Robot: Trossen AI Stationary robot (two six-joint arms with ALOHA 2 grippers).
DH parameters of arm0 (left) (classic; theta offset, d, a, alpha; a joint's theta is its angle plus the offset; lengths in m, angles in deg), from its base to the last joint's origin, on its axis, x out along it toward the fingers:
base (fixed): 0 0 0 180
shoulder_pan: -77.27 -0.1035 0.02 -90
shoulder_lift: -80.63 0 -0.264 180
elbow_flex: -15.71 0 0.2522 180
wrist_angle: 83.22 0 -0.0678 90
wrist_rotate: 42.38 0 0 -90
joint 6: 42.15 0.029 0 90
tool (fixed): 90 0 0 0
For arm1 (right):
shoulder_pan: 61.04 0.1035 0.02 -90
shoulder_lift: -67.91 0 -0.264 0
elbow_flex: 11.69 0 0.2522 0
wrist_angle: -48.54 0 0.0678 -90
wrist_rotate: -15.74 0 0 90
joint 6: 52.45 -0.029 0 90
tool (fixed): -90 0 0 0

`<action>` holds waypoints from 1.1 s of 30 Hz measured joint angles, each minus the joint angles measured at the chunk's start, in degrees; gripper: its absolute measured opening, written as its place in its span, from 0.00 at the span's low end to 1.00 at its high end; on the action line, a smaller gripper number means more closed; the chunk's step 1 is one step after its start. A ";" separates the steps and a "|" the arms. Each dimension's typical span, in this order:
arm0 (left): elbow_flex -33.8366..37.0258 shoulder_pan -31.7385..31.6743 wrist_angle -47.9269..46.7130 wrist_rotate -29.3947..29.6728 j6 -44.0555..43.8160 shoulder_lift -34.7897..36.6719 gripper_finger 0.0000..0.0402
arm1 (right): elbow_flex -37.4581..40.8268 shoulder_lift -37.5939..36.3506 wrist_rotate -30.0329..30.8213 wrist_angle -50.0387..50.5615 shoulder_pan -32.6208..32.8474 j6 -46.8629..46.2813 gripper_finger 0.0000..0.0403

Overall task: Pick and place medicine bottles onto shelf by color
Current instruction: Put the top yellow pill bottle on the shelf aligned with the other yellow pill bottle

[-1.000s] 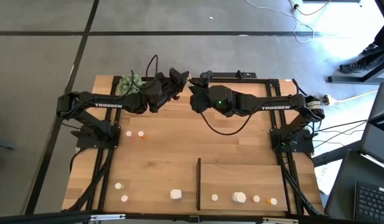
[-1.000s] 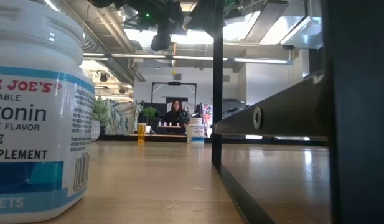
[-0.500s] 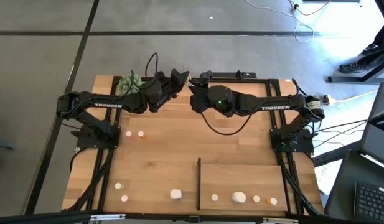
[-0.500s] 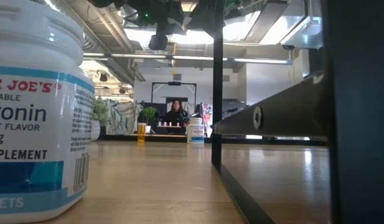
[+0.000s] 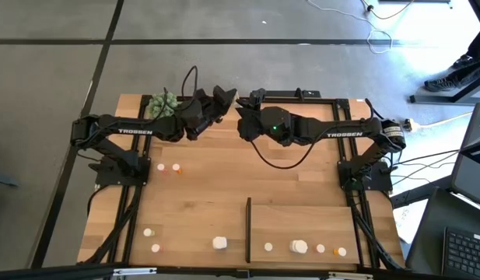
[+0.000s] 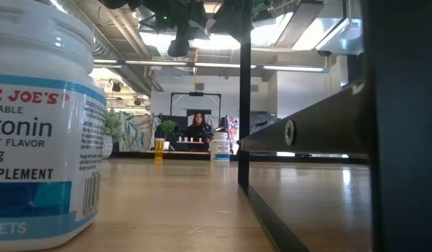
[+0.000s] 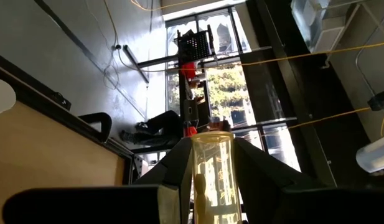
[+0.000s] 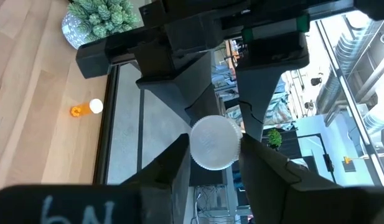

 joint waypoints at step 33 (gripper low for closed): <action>0.02 -0.33 0.17 -0.29 1.69 -0.07 0.23 | 0.00 0.00 -0.02 0.07 0.02 0.14 0.31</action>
